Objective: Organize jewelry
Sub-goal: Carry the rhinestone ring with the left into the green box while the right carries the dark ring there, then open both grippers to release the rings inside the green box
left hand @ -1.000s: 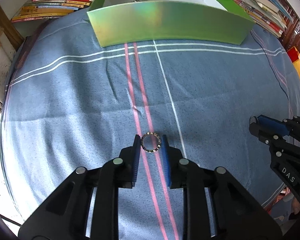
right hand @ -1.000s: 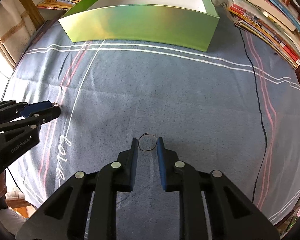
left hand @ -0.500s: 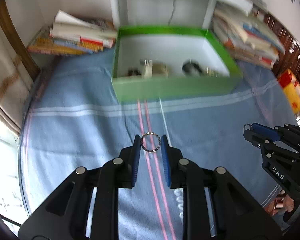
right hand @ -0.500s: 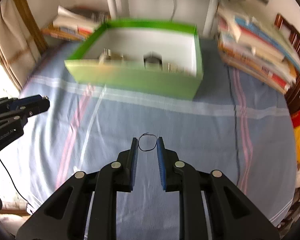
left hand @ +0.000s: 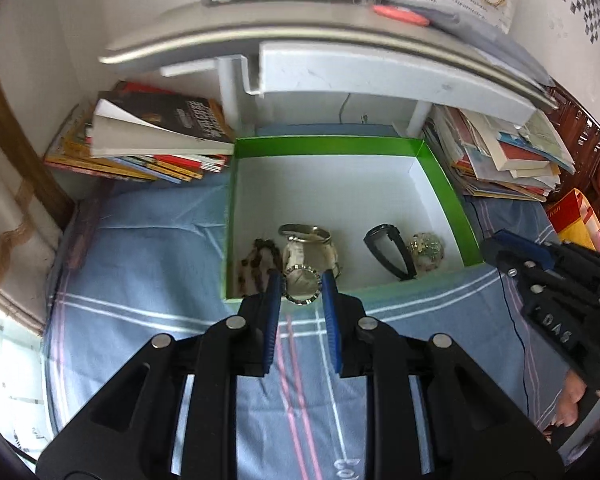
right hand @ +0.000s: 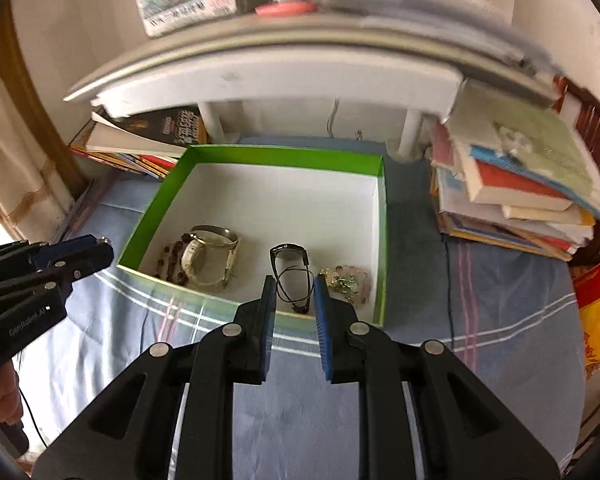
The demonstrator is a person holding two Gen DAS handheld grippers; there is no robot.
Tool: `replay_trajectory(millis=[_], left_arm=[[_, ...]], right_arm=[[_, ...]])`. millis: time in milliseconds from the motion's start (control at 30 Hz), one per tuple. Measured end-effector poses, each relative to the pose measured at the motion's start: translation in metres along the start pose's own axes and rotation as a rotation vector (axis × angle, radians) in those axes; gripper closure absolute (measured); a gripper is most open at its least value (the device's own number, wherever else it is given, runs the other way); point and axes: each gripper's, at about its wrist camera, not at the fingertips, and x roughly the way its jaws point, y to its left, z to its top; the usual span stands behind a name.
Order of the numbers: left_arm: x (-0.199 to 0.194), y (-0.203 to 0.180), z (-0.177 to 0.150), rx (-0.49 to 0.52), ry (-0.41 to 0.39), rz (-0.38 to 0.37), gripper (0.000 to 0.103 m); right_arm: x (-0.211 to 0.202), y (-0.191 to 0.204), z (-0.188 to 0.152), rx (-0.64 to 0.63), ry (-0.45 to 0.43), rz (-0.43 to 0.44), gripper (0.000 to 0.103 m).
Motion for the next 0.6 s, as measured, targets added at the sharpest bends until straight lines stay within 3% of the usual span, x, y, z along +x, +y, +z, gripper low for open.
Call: replay_trajectory(millis=[500,567,600], left_arm=[[0.097,-0.021,0.026,0.019,0.109,-0.027,0.081],[0.102,-0.021,0.025,0.016,0.114,-0.032,0.076],[0.105,-0.021,0.025,0.017,0.119,-0.033,0.069]], right_arm=[[0.084,-0.007,0.012,0.023,0.121,0.017,0.083],[0.090,-0.008,0.011,0.026,0.130,0.015,0.080],[0.091,-0.008,0.011,0.029,0.131,0.011,0.069]])
